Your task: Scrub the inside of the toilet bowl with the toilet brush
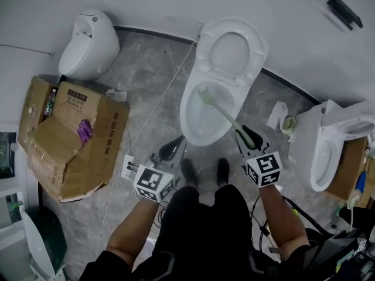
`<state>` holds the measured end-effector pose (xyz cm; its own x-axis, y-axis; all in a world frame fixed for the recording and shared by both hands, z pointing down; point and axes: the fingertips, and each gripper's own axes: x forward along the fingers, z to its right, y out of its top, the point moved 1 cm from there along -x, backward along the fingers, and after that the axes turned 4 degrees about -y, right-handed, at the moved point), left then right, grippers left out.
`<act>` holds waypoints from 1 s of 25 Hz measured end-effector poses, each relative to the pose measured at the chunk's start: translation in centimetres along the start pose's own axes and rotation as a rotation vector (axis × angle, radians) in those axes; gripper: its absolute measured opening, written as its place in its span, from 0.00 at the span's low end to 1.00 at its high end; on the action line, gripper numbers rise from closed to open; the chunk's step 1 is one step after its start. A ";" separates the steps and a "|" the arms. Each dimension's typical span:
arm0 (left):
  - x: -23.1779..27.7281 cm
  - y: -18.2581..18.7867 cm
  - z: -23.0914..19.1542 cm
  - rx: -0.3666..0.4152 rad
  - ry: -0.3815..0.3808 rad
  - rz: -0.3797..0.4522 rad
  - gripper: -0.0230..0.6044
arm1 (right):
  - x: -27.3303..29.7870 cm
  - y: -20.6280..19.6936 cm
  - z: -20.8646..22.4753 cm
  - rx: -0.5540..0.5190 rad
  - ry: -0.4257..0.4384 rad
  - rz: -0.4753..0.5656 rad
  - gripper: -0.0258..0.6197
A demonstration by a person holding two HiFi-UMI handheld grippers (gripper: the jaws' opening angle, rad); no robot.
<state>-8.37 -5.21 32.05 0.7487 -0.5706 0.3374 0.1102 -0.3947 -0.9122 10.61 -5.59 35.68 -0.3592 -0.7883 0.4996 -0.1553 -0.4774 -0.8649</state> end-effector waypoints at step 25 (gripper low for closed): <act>4.9 -14.1 -2.6 -0.120 0.164 -0.107 0.05 | 6.5 -16.1 1.2 -0.128 0.216 -0.187 0.21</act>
<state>-7.95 -4.26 47.16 0.6200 -0.6264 0.4725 0.0973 -0.5362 -0.8385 11.88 -3.51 52.95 -0.4988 -0.5840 0.6404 -0.3467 -0.5427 -0.7650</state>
